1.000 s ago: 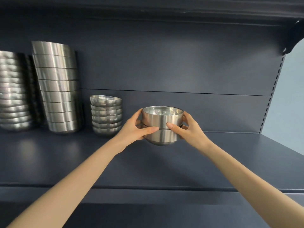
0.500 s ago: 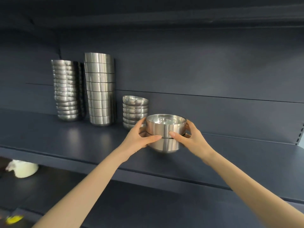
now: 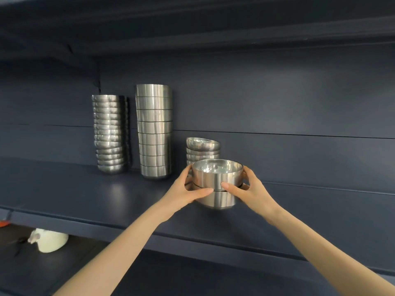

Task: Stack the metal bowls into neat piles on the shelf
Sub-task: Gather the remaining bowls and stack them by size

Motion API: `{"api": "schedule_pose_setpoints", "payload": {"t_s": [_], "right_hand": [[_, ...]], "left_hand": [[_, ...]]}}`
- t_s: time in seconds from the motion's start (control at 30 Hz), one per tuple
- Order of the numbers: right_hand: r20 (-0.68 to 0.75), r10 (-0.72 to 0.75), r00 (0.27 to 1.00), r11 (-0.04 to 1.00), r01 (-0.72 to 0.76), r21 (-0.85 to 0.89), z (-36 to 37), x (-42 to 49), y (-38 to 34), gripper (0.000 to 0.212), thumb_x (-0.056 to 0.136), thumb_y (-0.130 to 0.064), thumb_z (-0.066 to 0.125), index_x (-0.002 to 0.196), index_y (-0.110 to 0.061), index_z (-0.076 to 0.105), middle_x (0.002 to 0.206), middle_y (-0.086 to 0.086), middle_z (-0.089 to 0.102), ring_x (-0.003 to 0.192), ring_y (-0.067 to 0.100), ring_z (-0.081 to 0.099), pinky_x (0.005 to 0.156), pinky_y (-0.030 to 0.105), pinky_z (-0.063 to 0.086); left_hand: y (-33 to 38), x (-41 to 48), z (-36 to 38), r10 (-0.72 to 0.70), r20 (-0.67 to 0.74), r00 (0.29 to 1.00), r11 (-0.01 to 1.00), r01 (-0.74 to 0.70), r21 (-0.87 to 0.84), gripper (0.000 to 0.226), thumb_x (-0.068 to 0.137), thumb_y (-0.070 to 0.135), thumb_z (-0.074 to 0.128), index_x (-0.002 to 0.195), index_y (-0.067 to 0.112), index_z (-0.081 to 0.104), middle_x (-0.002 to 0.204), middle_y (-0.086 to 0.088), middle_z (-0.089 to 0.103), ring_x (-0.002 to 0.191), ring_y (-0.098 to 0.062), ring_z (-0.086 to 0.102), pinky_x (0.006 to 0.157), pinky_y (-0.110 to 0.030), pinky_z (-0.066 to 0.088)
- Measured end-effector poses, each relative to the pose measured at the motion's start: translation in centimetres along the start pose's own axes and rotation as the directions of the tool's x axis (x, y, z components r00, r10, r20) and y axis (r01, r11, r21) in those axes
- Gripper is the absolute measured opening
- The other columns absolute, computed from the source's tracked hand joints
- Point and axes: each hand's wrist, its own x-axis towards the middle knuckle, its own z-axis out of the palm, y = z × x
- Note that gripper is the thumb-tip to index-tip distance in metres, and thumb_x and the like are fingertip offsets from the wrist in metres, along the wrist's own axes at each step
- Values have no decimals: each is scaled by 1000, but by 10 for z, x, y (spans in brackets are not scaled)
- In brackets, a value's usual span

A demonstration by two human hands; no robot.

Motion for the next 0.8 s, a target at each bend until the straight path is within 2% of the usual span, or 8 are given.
{"api": "schedule_pose_setpoints", "payload": {"t_s": [0.13,0.3,0.4,0.5,0.57,0.7,0.8], "right_hand": [[-33,23,999,1000,-22,19,31,8,2,85,74,-48,74,145,-27,32,131,-17,51,116,7,56,92,21,45],[-84,35,996,999,-34,20,61,15,-3,94,68,-53,73,147,-25,30,131,-16,49,120,11,54,96,25,43],[-91,27,996,999,-24,30,82,22,-8,94,66,-53,74,145,-27,30,127,-19,50,117,9,55,93,23,44],[-88,20,996,999,-17,39,108,31,-13,79,75,-44,76,140,-29,33,121,-22,52,112,6,57,87,20,46],[-87,19,996,999,-16,34,127,38,-16,78,74,-45,78,138,-28,36,124,-16,54,113,8,57,90,22,47],[-71,15,997,1000,-14,21,158,55,-20,100,58,-64,79,139,-24,38,127,-12,57,117,11,56,102,34,48],[-40,19,999,999,-18,34,174,63,-22,112,54,-67,81,144,-19,33,132,-10,53,122,11,53,107,38,45]], "left_hand": [[-11,6,-28,-3,23,1000,1000,2,15,77,77,25,79,129,50,28,117,19,50,108,-1,56,84,-24,52],[-19,14,-58,15,58,998,1000,-16,27,72,78,21,79,121,52,30,110,22,48,103,0,55,81,-23,51],[-24,16,-81,15,53,998,999,-17,29,77,76,22,80,126,50,30,114,18,49,106,-3,56,85,-27,53],[-31,14,-109,0,34,999,1000,-1,28,82,74,22,82,134,47,31,122,12,52,108,-8,59,89,-33,55],[-35,13,-128,-6,24,1000,999,6,35,84,74,20,82,139,43,33,123,10,55,107,-9,61,91,-37,55],[-43,13,-159,-21,12,1000,999,21,32,83,76,16,80,142,39,33,116,14,57,102,-7,62,86,-33,56],[-50,13,-175,-52,11,999,998,52,43,87,76,18,80,145,36,30,120,13,55,106,-6,60,83,-30,56]]}}
